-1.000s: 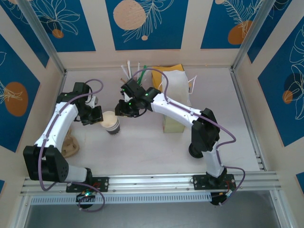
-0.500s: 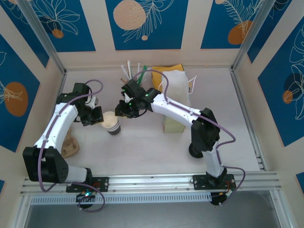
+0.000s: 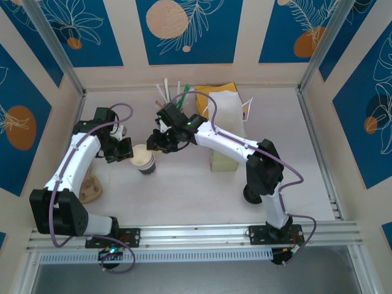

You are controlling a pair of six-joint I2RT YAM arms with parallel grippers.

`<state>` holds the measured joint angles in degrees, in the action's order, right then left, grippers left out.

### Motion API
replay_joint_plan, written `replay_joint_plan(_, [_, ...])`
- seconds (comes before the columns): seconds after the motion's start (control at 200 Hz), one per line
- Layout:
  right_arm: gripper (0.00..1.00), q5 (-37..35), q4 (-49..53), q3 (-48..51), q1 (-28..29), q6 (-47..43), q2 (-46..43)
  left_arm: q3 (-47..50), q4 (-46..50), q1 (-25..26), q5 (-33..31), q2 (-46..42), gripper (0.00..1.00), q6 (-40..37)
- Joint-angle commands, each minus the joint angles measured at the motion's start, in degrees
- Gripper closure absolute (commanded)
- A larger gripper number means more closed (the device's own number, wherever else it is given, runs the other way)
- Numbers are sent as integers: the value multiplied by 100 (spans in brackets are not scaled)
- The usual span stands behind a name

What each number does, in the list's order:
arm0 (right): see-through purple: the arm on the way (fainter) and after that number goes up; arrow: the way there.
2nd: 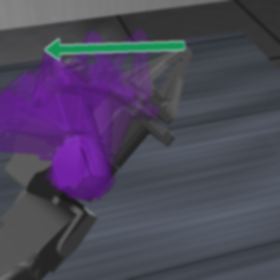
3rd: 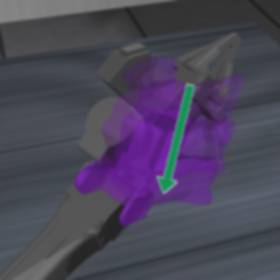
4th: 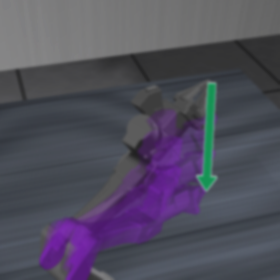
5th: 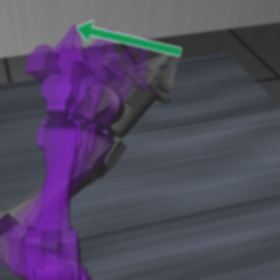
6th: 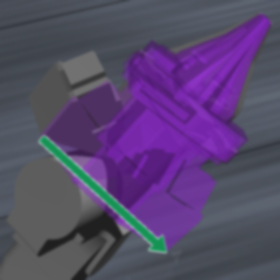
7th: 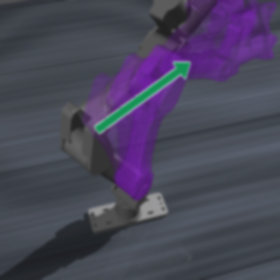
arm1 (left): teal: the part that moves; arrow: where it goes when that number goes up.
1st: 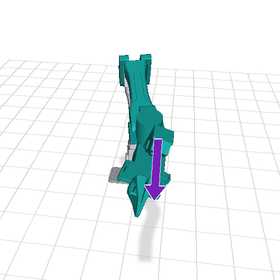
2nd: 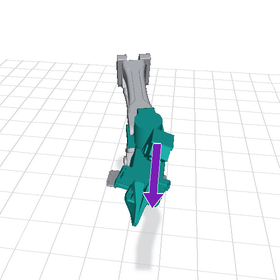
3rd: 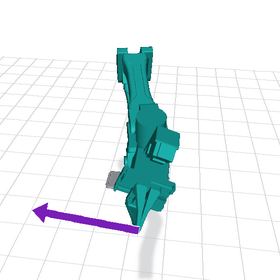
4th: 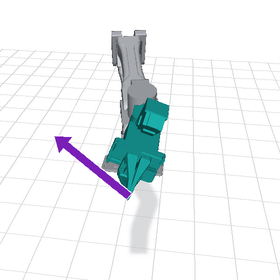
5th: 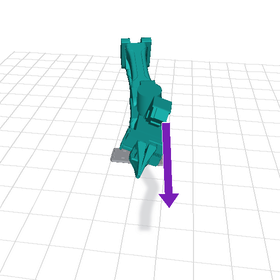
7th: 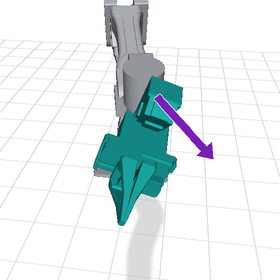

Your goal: Pack the takeout coffee

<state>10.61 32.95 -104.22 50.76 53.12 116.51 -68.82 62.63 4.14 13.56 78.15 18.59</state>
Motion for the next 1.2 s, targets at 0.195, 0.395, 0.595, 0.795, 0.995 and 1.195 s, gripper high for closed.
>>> replay_joint_plan(0.195, [68,345,-126,100,48,177,185,32,82,4,182,-89,95,107])
replay_joint_plan(0.395, [68,439,-163,148,48,216,236,22,32,5,253,-107,96,179])
replay_joint_plan(0.595, [65,455,-180,214,41,275,257,11,43,7,237,-136,96,224])
replay_joint_plan(0.795, [63,503,-215,232,49,281,301,22,56,3,234,-170,96,237])
replay_joint_plan(0.995, [58,503,-173,235,43,258,311,-68,137,8,192,-213,97,249])
replay_joint_plan(1.195, [58,452,-166,218,48,155,204,-206,282,4,22,-169,97,165])
